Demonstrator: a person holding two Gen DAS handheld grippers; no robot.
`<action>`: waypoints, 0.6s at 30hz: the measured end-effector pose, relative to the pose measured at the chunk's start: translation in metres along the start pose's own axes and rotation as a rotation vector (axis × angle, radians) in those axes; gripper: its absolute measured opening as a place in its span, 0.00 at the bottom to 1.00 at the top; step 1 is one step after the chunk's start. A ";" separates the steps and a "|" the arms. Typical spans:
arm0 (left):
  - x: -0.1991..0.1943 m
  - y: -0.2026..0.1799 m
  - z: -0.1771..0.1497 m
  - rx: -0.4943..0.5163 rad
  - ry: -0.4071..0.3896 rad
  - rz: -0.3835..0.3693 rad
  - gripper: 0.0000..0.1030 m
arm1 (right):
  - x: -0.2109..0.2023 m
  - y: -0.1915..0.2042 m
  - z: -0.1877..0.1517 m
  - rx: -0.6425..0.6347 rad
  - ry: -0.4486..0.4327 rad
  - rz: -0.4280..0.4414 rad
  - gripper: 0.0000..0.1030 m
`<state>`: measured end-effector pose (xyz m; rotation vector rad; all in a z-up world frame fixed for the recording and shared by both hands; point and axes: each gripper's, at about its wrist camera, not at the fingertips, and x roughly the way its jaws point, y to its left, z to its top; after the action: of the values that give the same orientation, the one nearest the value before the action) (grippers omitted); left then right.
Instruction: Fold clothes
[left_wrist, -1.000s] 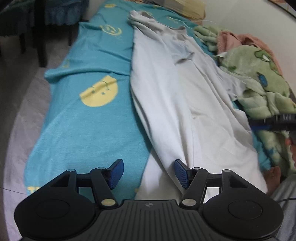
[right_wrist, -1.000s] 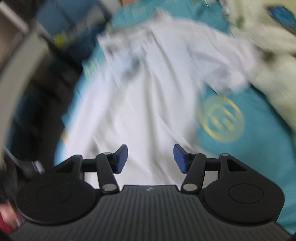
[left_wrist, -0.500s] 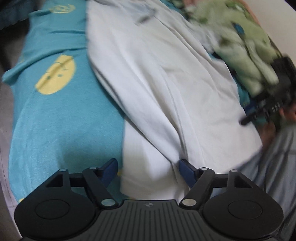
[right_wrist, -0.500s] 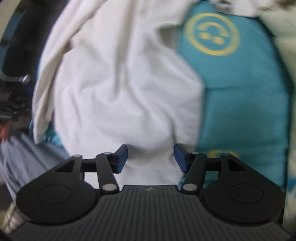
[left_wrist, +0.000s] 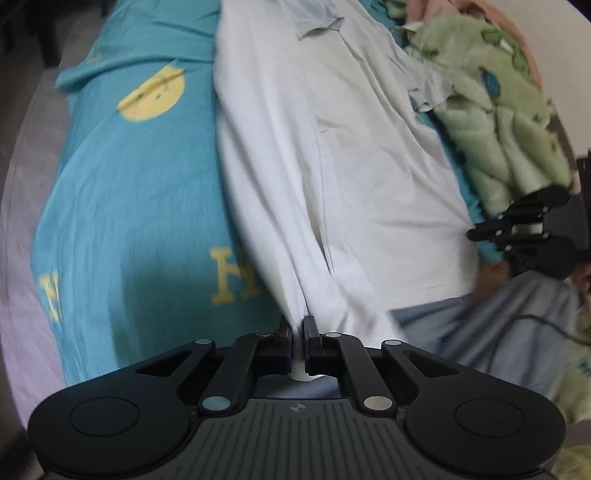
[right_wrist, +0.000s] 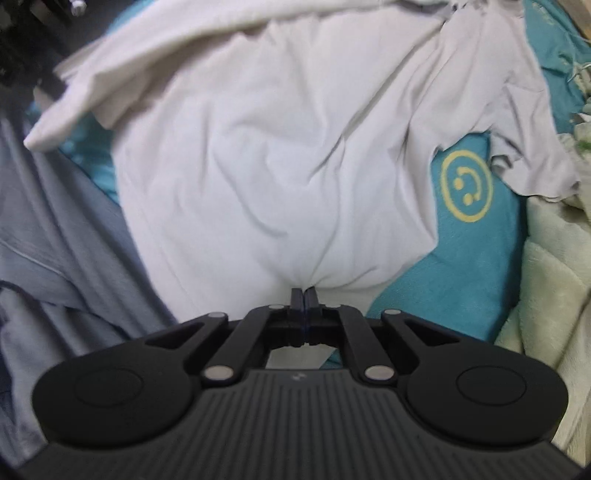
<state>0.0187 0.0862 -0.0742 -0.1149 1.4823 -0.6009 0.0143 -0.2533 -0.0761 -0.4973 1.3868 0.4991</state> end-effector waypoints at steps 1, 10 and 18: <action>-0.004 0.000 -0.007 -0.032 -0.001 0.002 0.05 | -0.007 0.002 -0.004 0.000 -0.009 0.002 0.03; -0.009 0.002 -0.038 -0.085 -0.084 0.147 0.12 | -0.012 -0.005 -0.028 0.122 -0.046 0.022 0.06; -0.052 -0.040 -0.027 0.071 -0.272 0.277 0.64 | -0.052 -0.065 -0.053 0.549 -0.319 0.129 0.07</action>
<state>-0.0183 0.0831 -0.0133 0.0620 1.1859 -0.3955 0.0052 -0.3388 -0.0283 0.1155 1.1843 0.2661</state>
